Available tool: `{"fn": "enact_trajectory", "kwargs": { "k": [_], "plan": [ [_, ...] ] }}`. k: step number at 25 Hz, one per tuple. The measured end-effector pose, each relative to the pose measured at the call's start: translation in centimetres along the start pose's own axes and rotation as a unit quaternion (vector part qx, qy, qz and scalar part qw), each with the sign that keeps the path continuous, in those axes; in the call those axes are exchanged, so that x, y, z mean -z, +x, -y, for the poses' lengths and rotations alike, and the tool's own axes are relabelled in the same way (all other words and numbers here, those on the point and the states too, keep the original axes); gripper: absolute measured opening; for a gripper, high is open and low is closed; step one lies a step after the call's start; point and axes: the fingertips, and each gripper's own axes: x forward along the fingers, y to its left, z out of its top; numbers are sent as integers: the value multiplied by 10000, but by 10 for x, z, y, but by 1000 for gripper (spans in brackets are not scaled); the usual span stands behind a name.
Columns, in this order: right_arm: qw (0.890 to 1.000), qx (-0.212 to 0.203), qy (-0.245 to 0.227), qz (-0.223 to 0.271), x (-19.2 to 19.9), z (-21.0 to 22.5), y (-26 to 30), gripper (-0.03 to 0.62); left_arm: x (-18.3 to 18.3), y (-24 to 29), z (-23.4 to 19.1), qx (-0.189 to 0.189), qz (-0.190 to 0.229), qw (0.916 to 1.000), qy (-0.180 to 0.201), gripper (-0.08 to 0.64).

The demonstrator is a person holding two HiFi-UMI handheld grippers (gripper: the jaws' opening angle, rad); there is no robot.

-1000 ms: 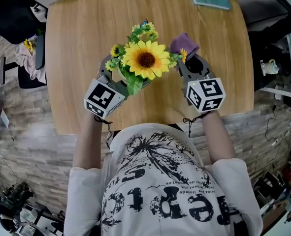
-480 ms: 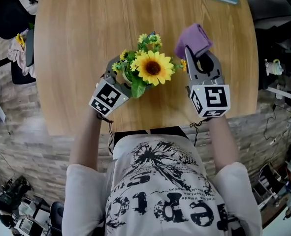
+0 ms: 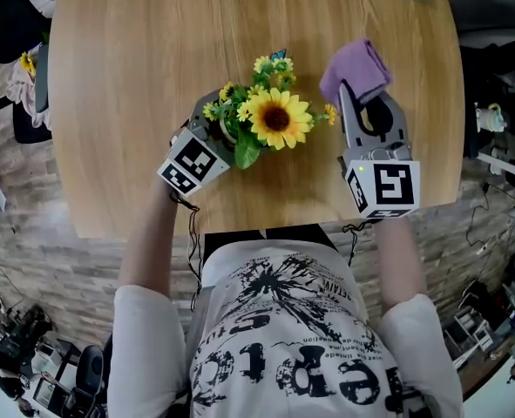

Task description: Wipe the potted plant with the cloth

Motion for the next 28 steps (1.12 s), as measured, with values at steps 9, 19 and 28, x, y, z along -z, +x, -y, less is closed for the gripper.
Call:
{"fn": "enact_trajectory", "kwargs": {
  "k": [9, 19, 28],
  "plan": [
    [9999, -1, 98, -85, 5, -5, 0, 78, -1, 1, -6, -90, 28, 9999, -63, 589],
    [9999, -137, -80, -59, -12, -16, -17, 78, -67, -56, -7, -791, 971, 9920, -160, 588],
    [9989, -406, -28, 248, -46, -27, -40, 75, -139, -124, -3, -1911, 1656, 9675, 40, 369]
  ]
}}
